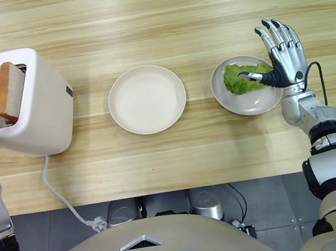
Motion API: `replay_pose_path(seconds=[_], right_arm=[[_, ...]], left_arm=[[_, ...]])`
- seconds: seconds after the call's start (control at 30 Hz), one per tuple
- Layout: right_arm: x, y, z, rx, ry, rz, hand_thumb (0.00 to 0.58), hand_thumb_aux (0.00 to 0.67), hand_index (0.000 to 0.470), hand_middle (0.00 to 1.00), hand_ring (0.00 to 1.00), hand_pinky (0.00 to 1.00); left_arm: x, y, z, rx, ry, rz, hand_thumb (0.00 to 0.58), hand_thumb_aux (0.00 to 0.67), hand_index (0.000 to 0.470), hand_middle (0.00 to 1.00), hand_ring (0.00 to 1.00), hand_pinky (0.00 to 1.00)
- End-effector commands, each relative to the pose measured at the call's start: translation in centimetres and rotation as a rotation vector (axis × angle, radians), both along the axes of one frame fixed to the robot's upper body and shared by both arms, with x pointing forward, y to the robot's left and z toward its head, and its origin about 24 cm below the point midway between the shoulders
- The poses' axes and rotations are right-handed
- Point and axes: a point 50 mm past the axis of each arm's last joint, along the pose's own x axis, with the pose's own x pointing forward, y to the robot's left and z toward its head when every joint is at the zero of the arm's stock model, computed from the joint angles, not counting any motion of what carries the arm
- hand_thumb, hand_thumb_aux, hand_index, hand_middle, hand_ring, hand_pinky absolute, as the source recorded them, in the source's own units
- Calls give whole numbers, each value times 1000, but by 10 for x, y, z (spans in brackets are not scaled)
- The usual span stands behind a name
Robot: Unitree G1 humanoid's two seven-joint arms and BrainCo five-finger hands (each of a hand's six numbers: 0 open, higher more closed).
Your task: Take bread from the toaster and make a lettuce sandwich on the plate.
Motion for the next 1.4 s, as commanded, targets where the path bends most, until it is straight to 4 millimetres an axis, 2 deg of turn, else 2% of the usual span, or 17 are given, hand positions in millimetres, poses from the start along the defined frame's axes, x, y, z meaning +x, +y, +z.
replay_pose_path(seconds=[0.03, 0.37, 0.73, 1.3, 1.33, 1.37, 1.4], right_arm=[[0, 0, -10, -16, 80, -30, 0, 0, 0, 0, 0, 0], [2, -3, -37, -113, 357, -140, 0, 0, 0, 0, 0, 0], [0, -8, -54, -193, 594, -220, 0, 0, 0, 0, 0, 0], [0, -3, -58, -197, 614, -198, 0, 0, 0, 0, 0, 0], [0, -3, -58, -196, 612, -196, 0, 0, 0, 0, 0, 0], [0, -3, -58, -195, 611, -195, 0, 0, 0, 0, 0, 0], [0, -3, -58, -194, 610, -194, 0, 0, 0, 0, 0, 0]], left_arm=[[-1, 4, -3, -6, 24, 32, 0, 0, 0, 0, 0, 0], [4, 2, -11, -36, 75, 27, 0, 0, 0, 0, 0, 0], [9, -5, -18, -36, 125, -2, 0, 0, 0, 0, 0, 0], [11, -9, -24, -43, 154, -11, 5, 3, 2, 0, 0, 0], [11, -9, -24, -44, 154, -10, 400, 297, 204, 0, 0, 0], [11, -9, -24, -45, 154, -10, 563, 554, 381, 0, 0, 0], [11, -9, -24, -47, 152, -9, 563, 554, 381, 0, 0, 0]])
